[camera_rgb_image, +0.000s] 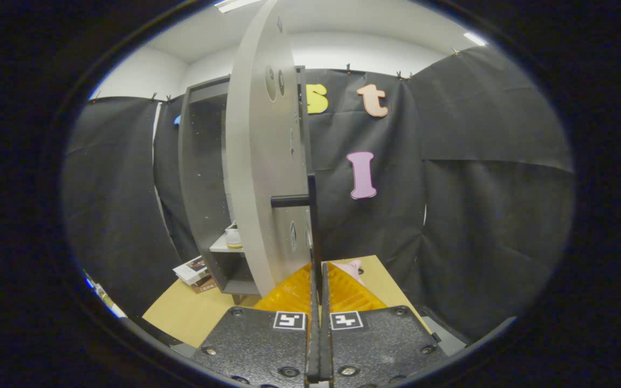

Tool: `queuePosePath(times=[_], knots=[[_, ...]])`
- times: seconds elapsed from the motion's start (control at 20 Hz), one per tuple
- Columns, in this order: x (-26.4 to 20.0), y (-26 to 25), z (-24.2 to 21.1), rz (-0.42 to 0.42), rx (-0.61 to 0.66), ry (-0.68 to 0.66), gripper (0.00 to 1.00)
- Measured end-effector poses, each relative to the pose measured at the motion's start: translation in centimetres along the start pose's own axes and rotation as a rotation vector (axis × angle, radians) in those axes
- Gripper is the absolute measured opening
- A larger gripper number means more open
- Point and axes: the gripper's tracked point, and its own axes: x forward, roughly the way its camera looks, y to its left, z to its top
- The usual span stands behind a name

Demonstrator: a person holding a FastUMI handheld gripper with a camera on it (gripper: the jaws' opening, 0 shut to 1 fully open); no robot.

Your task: Open the shoe cabinet door, grab the shoes and put them into the shoe cabinet, then close the shoe cabinet door.

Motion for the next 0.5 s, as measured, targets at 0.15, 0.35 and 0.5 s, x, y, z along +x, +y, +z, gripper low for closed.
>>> queuePosePath(times=[0.15,0.35,0.5], knots=[[0.4,-2.5,0.2,-0.046,-0.010,-0.007,0.04],[0.7,-3.6,0.3,-0.040,0.001,-0.010,0.04],[0.5,-3.9,0.3,-0.054,-0.035,-0.012,0.04]])
